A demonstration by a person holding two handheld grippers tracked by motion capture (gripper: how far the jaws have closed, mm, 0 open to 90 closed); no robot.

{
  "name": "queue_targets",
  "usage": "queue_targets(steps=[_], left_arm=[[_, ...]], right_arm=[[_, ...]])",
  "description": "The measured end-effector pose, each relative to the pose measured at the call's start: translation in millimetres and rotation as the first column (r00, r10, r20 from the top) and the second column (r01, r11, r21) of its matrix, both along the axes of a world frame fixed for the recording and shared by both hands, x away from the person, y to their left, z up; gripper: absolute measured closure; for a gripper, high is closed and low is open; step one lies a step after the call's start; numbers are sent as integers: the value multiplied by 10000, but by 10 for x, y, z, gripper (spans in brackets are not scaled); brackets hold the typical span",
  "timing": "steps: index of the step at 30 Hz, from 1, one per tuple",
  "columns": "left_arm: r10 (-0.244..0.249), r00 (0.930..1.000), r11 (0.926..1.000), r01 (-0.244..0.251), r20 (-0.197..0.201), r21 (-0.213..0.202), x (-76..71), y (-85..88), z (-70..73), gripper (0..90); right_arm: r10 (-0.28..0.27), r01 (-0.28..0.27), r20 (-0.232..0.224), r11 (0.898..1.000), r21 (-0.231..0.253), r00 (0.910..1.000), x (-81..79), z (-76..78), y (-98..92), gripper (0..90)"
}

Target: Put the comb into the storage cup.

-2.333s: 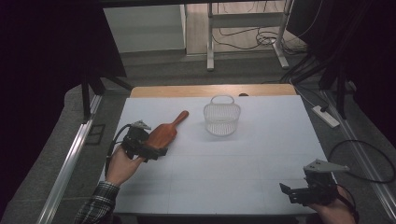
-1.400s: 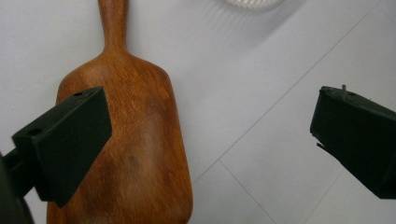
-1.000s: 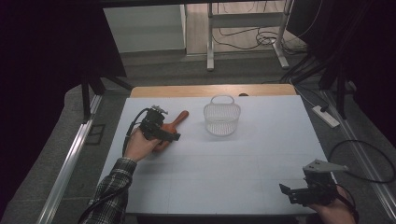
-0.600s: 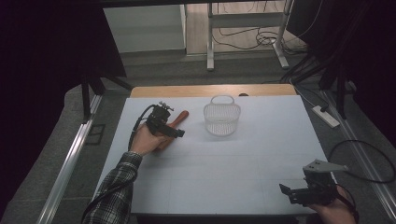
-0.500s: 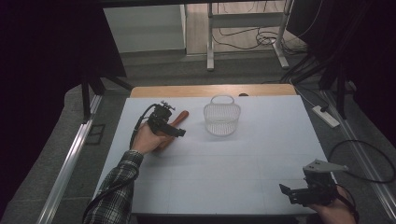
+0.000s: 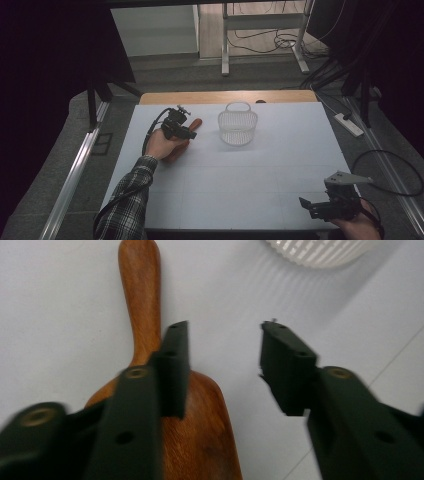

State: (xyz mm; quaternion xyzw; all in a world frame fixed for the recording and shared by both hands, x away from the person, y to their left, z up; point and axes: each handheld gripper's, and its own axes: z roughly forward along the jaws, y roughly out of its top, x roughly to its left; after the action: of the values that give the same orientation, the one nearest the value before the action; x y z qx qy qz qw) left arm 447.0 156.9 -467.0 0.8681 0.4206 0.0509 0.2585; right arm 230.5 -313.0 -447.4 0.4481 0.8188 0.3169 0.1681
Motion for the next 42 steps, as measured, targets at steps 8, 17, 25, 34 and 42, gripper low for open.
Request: queue_targets(steps=[8,17,25,34,42], left_arm=[[-115,9993,9992,127,-344,371,106,-93,-29,890],[-33,9964,9955,113,-847,937,200,-167,-172,890],[232,9935,9908,-80,-1112,1352,260,-185,-291,891],[543,9926,9882,-379,-1082,1483,318,-135,-304,891],[785,9916,9848,-612,-1024,1623,371,-76,-299,892]], right_arm=[[39,-39,5,10000,-30,10000,-2,-1,2,0],[68,-68,10,9999,-93,10000,-5,-3,9,0],[87,-87,8,9999,-140,10000,-7,-4,15,0],[112,-112,13,9997,-201,9999,-8,-6,18,0],[136,-135,26,9996,-251,9999,-12,-8,22,2]])
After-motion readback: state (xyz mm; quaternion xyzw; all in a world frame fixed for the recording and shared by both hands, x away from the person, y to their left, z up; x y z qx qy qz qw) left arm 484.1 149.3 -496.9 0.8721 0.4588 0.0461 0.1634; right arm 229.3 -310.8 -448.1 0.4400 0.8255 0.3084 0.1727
